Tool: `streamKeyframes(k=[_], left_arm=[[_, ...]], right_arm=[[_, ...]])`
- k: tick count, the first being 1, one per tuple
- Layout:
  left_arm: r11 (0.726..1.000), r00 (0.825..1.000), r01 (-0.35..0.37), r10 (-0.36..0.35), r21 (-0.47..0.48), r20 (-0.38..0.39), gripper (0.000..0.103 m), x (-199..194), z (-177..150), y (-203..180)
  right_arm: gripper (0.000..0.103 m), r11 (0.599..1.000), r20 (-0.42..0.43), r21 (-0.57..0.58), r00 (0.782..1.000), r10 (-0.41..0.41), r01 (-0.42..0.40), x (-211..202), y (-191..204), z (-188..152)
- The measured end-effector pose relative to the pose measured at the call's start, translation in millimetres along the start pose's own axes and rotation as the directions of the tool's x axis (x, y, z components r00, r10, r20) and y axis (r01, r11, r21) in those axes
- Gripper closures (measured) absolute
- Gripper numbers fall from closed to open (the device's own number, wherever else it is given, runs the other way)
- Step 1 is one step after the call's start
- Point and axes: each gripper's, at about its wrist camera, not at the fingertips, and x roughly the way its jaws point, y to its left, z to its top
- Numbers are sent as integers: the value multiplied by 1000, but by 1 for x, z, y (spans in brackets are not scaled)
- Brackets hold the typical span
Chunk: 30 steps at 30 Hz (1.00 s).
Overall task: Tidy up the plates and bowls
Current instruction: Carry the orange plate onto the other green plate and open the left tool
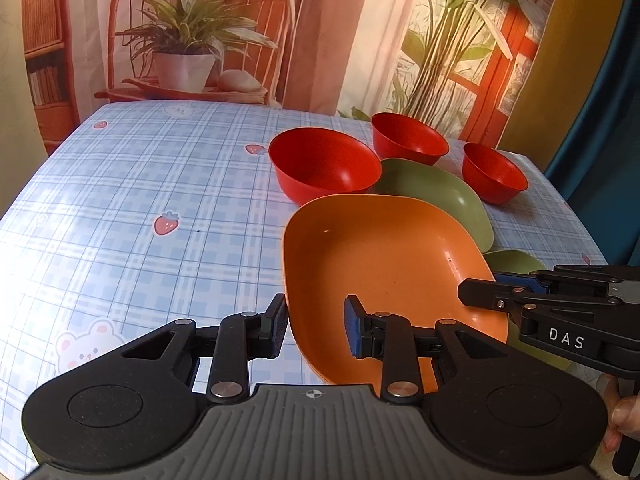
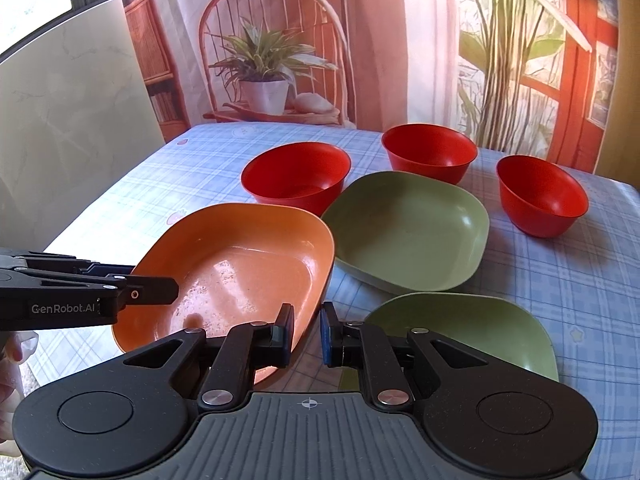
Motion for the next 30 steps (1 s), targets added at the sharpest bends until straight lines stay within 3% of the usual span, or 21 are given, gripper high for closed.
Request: streamKeyframes(k=[15, 30], left_arm=[[995, 999, 36, -36, 91, -5, 71, 15, 27, -35], [985, 992, 119, -112, 128, -56, 71, 66, 70, -62]], right_arm=[[88, 994, 66, 105, 998, -26, 19, -15, -43, 10], [87, 981, 77, 184, 994, -75, 60, -1, -88, 28]])
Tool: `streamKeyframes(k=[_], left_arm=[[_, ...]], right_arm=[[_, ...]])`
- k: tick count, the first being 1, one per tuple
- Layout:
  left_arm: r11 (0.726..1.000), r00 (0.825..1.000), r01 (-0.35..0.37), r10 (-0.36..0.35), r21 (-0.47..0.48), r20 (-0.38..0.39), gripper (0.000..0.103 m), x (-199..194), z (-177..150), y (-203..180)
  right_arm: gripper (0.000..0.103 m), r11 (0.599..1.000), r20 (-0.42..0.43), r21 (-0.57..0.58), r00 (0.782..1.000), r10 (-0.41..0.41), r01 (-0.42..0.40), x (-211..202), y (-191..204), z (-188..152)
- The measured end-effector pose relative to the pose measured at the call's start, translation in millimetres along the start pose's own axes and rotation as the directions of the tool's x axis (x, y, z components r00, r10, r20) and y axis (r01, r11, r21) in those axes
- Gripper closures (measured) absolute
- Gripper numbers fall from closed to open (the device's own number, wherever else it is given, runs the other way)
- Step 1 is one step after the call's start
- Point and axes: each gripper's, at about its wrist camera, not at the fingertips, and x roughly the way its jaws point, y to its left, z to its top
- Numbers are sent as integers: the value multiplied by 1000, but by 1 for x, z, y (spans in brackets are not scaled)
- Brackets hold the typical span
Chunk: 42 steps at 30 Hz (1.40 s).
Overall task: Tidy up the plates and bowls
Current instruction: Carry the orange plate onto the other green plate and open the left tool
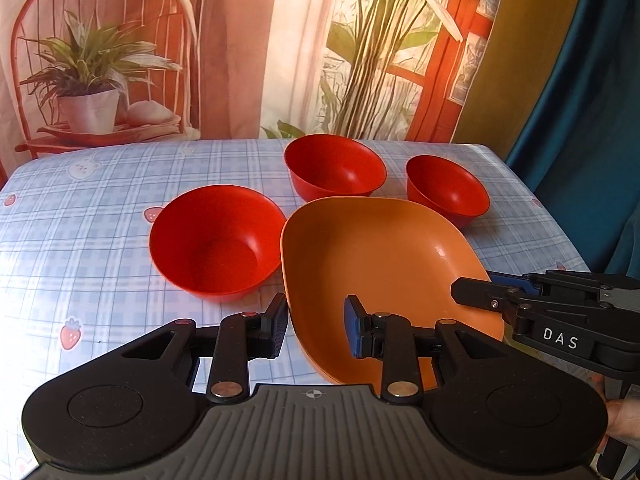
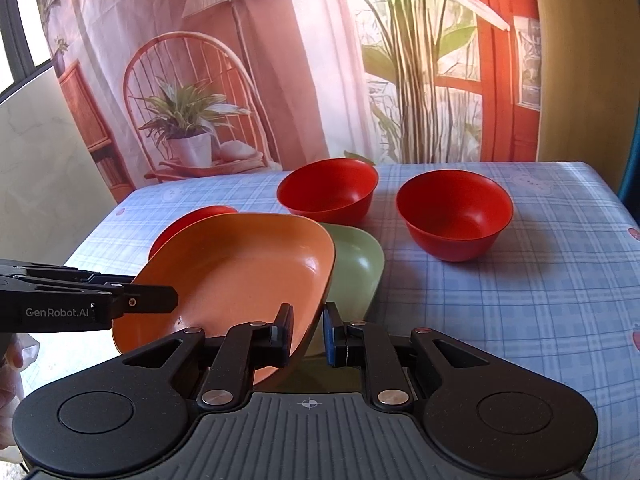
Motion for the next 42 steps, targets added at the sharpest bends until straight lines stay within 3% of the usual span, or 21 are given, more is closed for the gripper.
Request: streamKeyframes(k=[8, 21, 27, 37, 42], left_arm=[[999, 997, 49, -50, -19, -53, 71, 38, 15, -4], [999, 997, -6, 9, 36, -73, 71, 62, 30, -1], [994, 997, -37, 44, 101, -68, 71, 68, 28, -6], [990, 996, -57, 65, 130, -57, 71, 69, 25, -8], [990, 997, -52, 60, 130, -57, 58, 64, 24, -8]], right_arm=[[86, 999, -2, 32, 999, -42, 42, 14, -25, 10], [86, 999, -37, 21, 998, -46, 46, 48, -27, 15], [86, 998, -43, -7, 997, -63, 62, 52, -24, 12], [86, 997, -40, -26, 996, -78, 77, 56, -23, 12], [80, 996, -36, -29, 995, -90, 89, 54, -23, 12]])
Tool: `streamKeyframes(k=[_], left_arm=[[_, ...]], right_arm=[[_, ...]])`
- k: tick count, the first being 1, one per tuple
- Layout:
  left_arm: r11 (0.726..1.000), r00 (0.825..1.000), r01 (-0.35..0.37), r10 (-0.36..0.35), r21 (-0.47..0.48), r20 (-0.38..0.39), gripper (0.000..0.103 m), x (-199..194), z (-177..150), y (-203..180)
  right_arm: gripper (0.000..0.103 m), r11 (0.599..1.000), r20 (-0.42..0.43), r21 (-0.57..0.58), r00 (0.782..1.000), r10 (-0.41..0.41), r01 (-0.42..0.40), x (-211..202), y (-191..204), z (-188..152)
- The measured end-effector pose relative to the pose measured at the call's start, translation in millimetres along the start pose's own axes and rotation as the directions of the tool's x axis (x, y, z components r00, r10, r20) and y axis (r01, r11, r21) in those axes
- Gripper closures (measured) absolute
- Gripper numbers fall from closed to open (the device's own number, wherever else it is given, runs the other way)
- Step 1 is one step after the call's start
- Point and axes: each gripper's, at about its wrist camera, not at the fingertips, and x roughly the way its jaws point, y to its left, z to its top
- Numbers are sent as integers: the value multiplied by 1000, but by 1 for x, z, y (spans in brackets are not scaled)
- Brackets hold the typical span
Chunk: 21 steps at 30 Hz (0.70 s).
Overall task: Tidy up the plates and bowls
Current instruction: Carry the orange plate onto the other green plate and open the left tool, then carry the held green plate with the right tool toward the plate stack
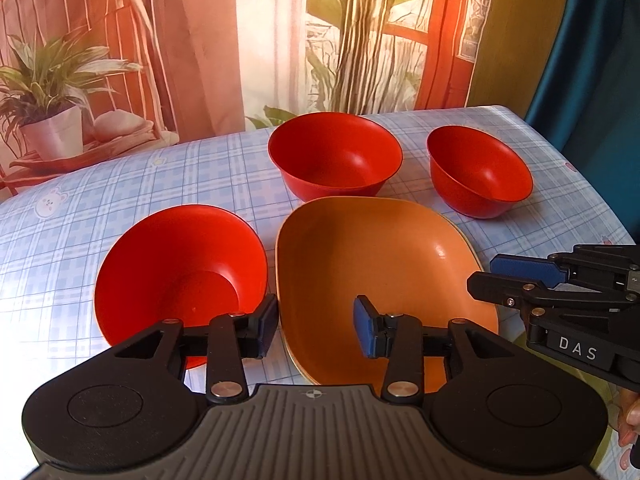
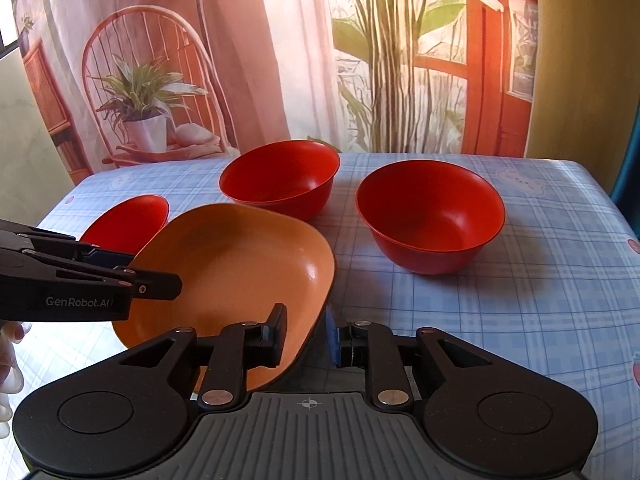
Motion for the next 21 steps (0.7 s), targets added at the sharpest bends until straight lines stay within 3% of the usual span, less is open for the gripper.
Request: streamKeyframes(k=[6, 13, 21], left_arm=[[1000, 1000, 0, 0, 0, 23, 50, -12, -1, -4], [999, 999, 4, -2, -37, 53, 50, -37, -11, -9], [994, 999, 41, -38, -105, 37, 50, -53, -42, -26]], right_arm=[[80, 1000, 14, 4, 1000, -5, 5, -10, -1, -1], [80, 1000, 26, 20, 1000, -14, 14, -31, -7, -10], [80, 998, 26, 52, 999, -42, 41, -55, -20, -33]])
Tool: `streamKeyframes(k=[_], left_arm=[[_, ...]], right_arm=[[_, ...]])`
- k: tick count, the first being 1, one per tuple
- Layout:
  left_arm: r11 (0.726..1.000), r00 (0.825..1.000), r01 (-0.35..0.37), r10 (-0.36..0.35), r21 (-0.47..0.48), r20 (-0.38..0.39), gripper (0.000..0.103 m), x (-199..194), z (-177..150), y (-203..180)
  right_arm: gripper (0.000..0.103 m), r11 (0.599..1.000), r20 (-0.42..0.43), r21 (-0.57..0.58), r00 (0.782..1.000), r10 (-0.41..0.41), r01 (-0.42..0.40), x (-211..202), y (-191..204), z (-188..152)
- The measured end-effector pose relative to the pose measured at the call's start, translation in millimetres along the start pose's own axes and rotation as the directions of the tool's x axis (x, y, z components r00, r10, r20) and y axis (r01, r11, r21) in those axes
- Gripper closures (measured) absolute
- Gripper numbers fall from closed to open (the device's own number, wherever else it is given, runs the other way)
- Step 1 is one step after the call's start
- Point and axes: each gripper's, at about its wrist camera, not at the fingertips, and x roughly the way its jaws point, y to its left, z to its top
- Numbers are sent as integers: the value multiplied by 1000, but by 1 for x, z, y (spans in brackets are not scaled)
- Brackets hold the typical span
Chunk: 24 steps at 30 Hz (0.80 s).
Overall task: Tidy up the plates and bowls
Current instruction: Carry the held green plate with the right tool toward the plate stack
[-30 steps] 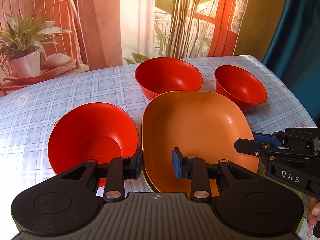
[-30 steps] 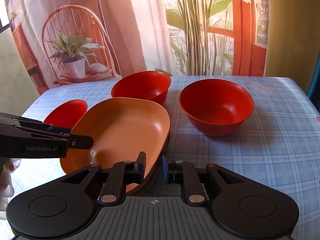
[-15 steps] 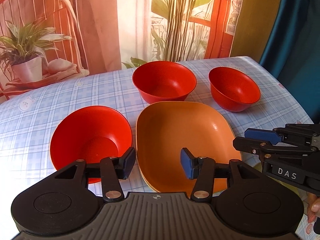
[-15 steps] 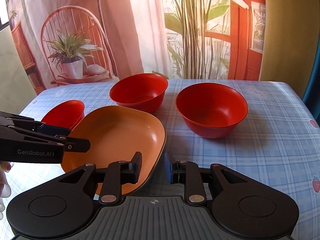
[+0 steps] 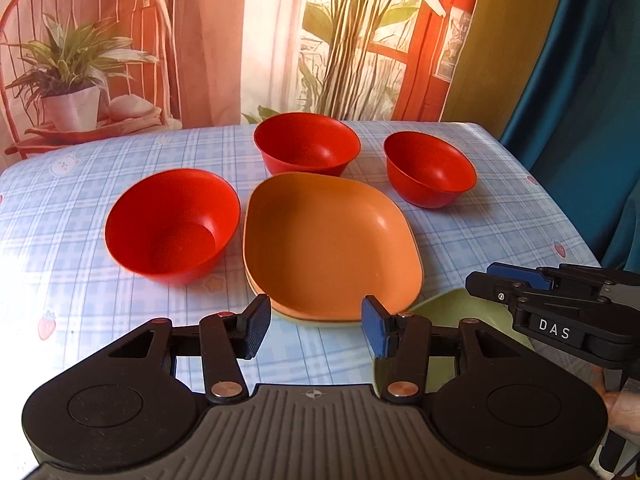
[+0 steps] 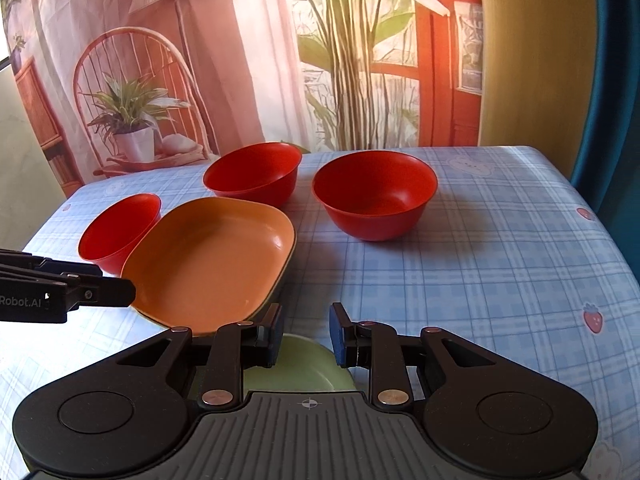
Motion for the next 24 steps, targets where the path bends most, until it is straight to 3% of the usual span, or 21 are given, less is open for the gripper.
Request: streamKeyframes(k=[14, 19, 24], left_arm=[[997, 996, 41, -46, -71, -70, 52, 4, -51, -25], [996, 993, 60, -66, -63, -94, 68, 8, -59, -30], [995, 991, 69, -77, -71, -110, 72, 13, -67, -31]], right_arm=[[78, 999, -1, 47, 1000, -11, 11, -26, -14, -35], [78, 998, -11, 58, 1000, -12, 12, -29, -17, -42], [79, 998, -22, 62, 1000, -11, 12, -28, -18, -45]])
